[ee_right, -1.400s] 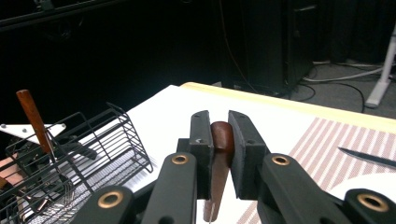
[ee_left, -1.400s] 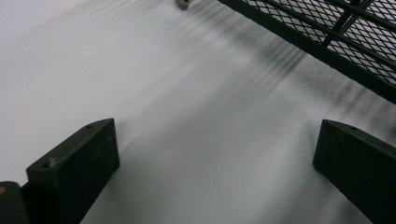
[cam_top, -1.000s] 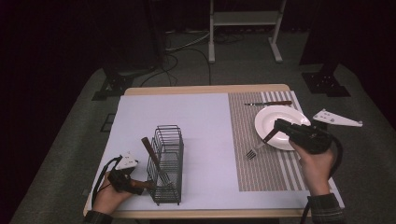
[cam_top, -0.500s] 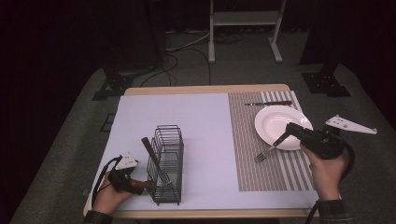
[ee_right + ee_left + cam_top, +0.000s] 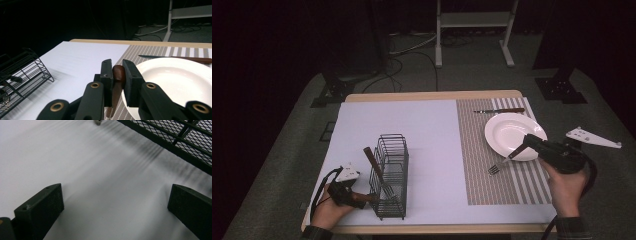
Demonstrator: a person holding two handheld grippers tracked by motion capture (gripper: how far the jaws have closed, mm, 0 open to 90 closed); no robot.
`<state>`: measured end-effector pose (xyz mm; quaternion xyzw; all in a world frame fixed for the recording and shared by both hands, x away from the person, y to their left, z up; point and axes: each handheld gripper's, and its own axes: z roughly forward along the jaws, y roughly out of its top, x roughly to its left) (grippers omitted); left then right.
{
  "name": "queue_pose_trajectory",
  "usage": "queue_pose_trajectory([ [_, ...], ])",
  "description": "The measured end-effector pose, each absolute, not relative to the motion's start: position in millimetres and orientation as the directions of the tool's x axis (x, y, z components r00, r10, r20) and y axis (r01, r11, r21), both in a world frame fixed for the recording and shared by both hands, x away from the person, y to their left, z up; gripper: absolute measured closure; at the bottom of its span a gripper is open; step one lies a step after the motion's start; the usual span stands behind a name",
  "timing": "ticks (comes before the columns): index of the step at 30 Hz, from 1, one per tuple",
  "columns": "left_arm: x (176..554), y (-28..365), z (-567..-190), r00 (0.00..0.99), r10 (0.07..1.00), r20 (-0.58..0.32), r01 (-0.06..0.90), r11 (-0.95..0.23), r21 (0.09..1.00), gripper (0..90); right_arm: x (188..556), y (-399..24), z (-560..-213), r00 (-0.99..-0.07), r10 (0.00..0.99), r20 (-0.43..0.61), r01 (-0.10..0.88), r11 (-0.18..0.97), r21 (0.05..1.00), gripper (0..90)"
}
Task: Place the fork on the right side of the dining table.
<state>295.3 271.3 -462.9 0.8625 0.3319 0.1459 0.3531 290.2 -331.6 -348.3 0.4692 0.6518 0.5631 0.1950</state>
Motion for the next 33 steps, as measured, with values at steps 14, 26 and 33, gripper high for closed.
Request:
queue_pose_trajectory([
  [14,295.4,271.4,-462.9,0.738,0.675,0.017,0.469,-0.531,0.706,0.0,285.9,-342.8,-357.5,-0.428,0.864,0.264,0.397,-0.082,0.914,74.7],
  [26,295.4,271.3,-462.9,0.737,0.675,0.017,0.469,-0.531,0.706,0.0,281.9,-355.7,-368.6,-0.372,0.889,0.268,0.413,-0.099,0.905,70.6],
  [33,295.4,271.4,-462.8,0.737,0.675,0.016,0.47,-0.53,0.705,0.0,279.2,-360.3,-374.3,-0.347,0.895,0.279,0.425,-0.115,0.898,68.6],
])
